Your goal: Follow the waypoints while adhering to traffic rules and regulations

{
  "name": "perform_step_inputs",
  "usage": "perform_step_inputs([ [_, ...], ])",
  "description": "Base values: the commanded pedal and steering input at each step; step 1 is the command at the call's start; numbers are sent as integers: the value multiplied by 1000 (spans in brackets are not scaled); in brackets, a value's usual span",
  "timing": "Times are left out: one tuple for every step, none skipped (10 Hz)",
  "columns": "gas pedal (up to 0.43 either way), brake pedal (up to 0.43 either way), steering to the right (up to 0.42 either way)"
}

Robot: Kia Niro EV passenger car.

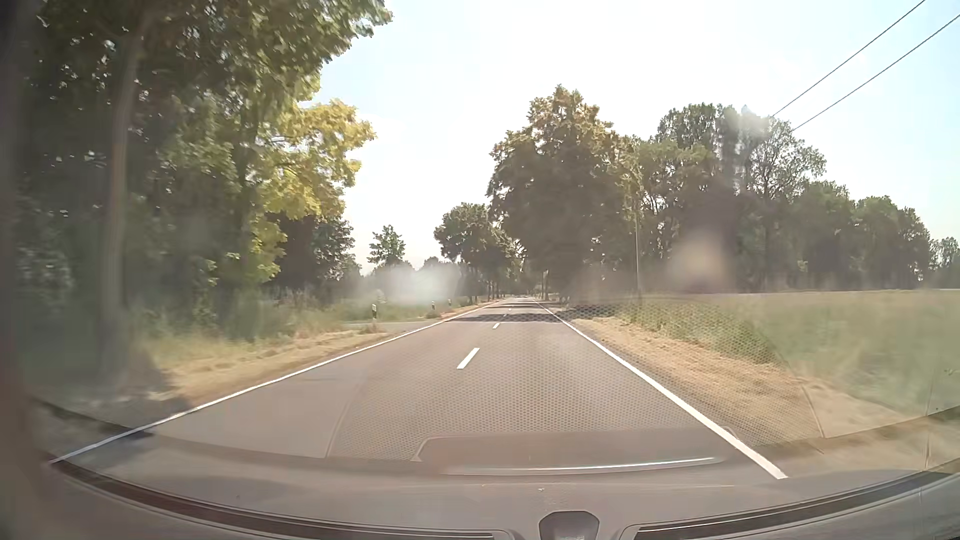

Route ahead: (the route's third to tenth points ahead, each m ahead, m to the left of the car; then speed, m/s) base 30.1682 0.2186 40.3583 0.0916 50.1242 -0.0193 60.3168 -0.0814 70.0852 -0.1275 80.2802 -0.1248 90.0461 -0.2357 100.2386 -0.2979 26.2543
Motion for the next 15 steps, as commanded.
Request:
perform_step_inputs([
  [240,6,4],
  [240,6,4],
  [240,6,2],
  [240,6,2],
  [240,6,2],
  [240,6,2],
  [240,6,2],
  [240,6,2],
  [240,6,2],
  [240,6,2],
  [240,6,2],
  [240,6,2],
  [240,6,2],
  [240,6,2],
  [240,6,2],
])
